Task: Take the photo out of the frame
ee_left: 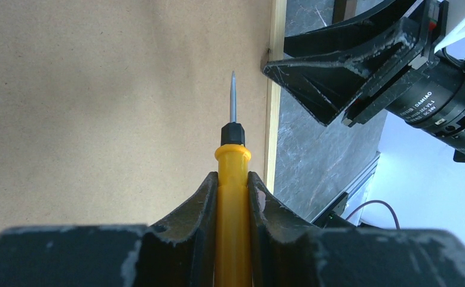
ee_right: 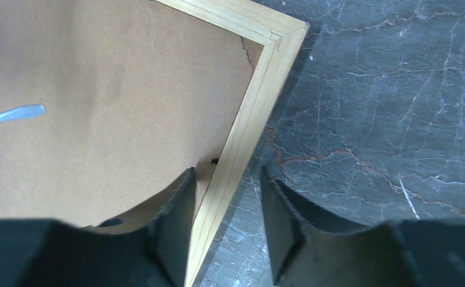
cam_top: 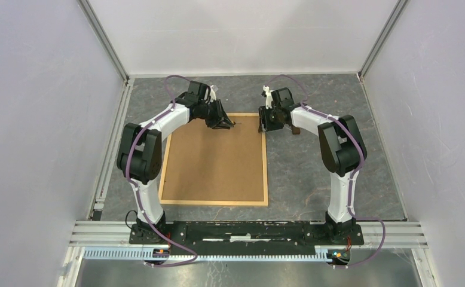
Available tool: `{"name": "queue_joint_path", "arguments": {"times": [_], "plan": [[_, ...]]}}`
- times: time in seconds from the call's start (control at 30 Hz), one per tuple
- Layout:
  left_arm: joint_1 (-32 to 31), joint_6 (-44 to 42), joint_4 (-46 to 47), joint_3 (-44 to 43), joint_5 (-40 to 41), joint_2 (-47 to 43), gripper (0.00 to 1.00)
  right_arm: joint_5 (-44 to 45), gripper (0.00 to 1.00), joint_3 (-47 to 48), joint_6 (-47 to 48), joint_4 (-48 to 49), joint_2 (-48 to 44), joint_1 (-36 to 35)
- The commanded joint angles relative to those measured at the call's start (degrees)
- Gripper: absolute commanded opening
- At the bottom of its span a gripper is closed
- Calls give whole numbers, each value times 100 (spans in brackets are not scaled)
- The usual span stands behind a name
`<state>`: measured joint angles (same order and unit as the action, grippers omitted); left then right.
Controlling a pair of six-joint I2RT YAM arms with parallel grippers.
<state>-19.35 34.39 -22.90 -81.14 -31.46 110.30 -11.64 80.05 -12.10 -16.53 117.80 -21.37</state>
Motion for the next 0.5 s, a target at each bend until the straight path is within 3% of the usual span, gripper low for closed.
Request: {"name": "queue_joint_path", "arguments": {"times": [0.0,0.47], "plan": [[13,-304,75,30,-58,-286,2,371,56,87,81,-554,-121,-50],[13,-300,117,109,-69,-304,2,760,55,550,-297,-573,394,-249]]}}
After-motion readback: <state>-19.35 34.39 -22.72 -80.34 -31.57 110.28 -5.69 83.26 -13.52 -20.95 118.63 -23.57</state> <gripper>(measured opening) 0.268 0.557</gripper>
